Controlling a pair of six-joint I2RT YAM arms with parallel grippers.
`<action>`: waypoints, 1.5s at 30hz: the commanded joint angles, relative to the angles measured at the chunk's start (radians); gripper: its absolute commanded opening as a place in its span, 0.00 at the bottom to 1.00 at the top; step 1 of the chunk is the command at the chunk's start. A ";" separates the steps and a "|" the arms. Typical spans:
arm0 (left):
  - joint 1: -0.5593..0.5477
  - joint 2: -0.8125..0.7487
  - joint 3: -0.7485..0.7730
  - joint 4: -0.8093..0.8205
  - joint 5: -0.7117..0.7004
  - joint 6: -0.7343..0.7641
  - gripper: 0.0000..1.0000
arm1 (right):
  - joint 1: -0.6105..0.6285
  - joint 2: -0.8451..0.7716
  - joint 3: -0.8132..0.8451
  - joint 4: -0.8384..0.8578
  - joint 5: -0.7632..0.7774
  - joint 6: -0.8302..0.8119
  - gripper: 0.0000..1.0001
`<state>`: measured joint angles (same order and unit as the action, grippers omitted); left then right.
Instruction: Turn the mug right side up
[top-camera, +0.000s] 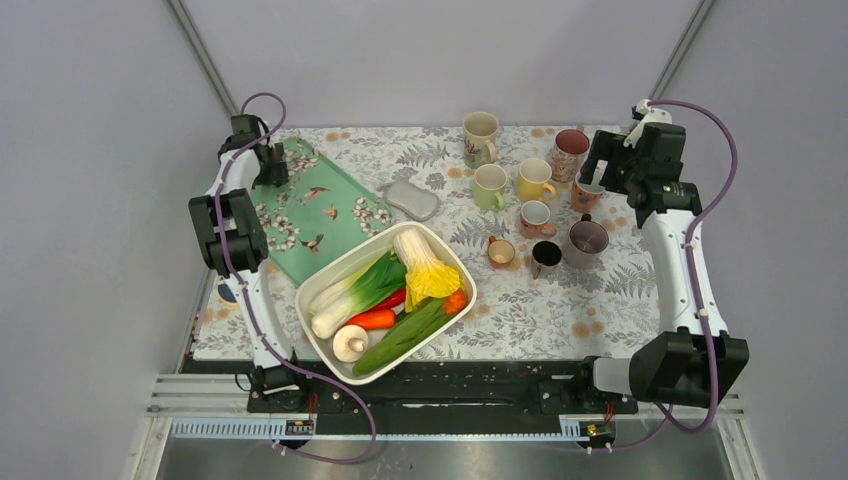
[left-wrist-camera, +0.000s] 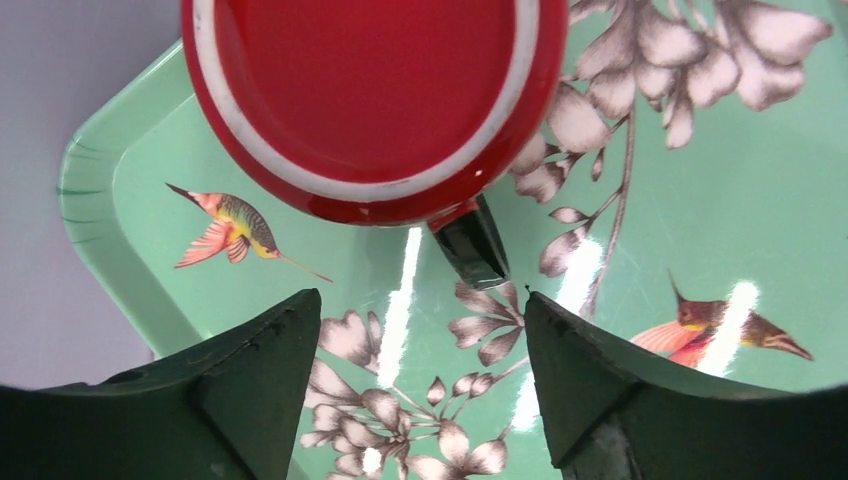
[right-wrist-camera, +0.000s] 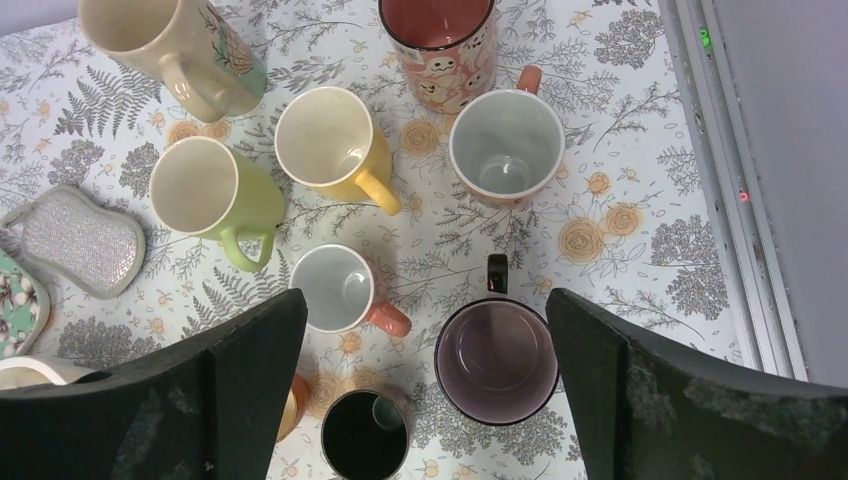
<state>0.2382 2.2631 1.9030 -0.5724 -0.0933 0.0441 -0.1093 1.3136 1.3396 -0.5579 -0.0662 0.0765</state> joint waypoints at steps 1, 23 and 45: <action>-0.026 -0.056 0.052 0.047 0.004 -0.066 0.79 | 0.006 -0.058 -0.041 0.083 -0.021 0.005 0.99; -0.008 0.139 0.281 -0.108 -0.146 -0.076 0.48 | 0.005 -0.172 -0.110 0.131 -0.070 0.007 0.99; 0.019 -0.173 -0.219 -0.008 0.166 0.048 0.00 | 0.005 -0.257 -0.133 0.133 -0.097 0.017 0.99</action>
<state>0.2543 2.2532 1.9148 -0.5713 -0.0647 0.0208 -0.1093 1.1061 1.2057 -0.4603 -0.1352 0.0849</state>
